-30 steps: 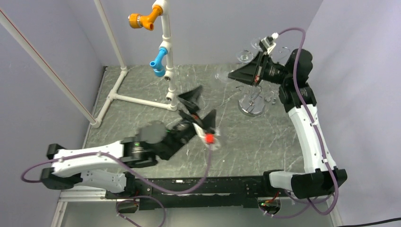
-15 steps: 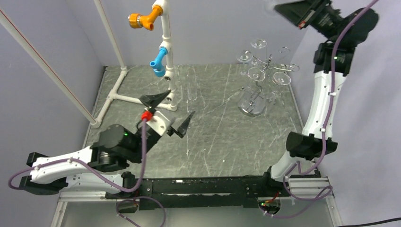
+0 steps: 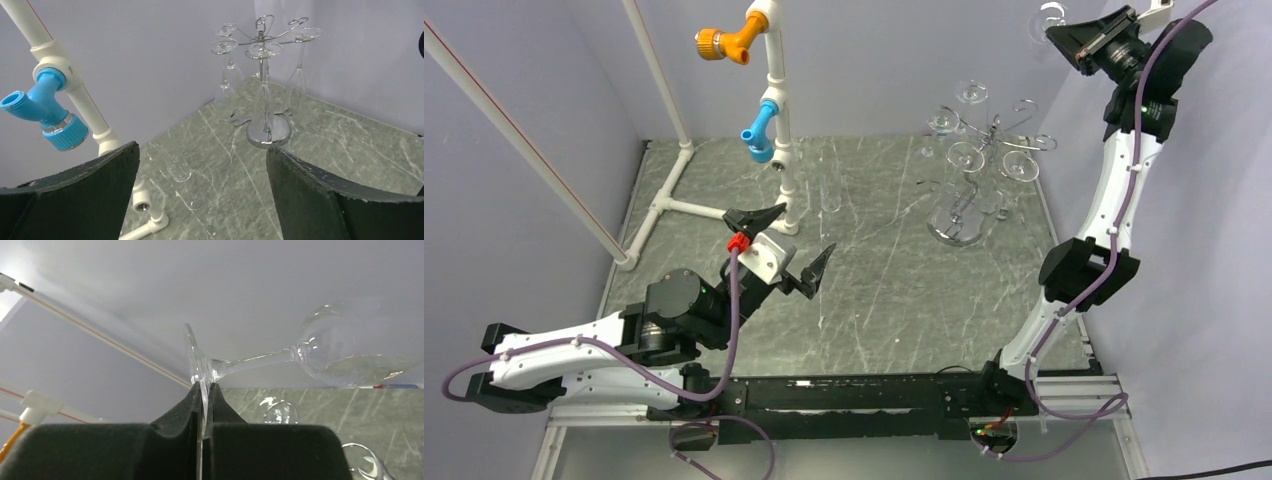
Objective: Place the wine glass upside down on the wine glass rack
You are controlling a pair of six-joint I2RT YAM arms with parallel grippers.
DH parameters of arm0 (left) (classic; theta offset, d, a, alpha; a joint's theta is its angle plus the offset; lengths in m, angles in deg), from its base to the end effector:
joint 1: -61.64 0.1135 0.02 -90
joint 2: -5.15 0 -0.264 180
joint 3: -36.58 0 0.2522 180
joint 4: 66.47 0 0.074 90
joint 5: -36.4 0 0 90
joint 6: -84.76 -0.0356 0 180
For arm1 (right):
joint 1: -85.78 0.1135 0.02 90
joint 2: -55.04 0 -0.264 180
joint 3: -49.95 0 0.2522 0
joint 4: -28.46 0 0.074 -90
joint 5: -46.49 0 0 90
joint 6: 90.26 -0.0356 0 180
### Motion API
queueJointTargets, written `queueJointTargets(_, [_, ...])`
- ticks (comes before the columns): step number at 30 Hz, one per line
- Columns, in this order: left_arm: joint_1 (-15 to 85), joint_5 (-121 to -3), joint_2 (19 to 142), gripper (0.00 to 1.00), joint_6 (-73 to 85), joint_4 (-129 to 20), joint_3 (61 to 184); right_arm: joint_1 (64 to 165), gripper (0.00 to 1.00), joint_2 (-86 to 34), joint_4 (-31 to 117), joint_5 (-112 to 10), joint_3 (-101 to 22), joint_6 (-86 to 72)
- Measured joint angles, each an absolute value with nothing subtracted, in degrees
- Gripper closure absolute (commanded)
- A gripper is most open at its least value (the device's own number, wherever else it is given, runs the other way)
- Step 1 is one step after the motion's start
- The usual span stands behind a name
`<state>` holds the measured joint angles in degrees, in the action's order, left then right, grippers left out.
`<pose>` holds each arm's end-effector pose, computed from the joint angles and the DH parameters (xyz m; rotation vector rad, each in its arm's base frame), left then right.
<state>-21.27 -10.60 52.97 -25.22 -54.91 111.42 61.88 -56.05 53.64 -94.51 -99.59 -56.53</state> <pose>0.0443 -0.1596 0.4504 0.5662 1.2671 -0.4313 0.3827 -0.1393 0.5388 0.2371 1.4943 1.0500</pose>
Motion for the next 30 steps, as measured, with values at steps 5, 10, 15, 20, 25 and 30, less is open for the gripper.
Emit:
queueJointTargets(5, [-21.27,-10.01,52.86,0.01,-23.72,-54.80,110.83,61.99,1.00,-57.69,55.10,-93.64,-97.60,-55.85])
queueJointTargets(10, [-21.27,-9.46,52.33,0.00,-22.43,-54.80,109.35,61.99,1.00,-57.69,54.97,-93.99,-92.82,-56.53])
queueJointTargets(15, [-21.27,-9.09,52.24,0.01,-21.84,-54.82,108.85,62.67,1.00,-58.21,54.99,-95.06,-89.34,-57.51])
queueJointTargets(20, [-21.27,-8.87,52.22,0.01,-21.16,-54.51,108.85,64.50,1.00,-58.30,54.71,-95.96,-86.37,-57.78])
queueJointTargets(25, [-21.27,-8.63,51.46,0.01,-20.00,-54.25,108.17,66.23,1.00,-58.30,55.26,-97.25,-83.86,-57.84])
queueJointTargets(30, [-21.27,-8.21,49.58,0.01,-19.00,-54.29,106.68,66.14,1.00,-58.25,56.37,-98.06,-81.08,-57.43])
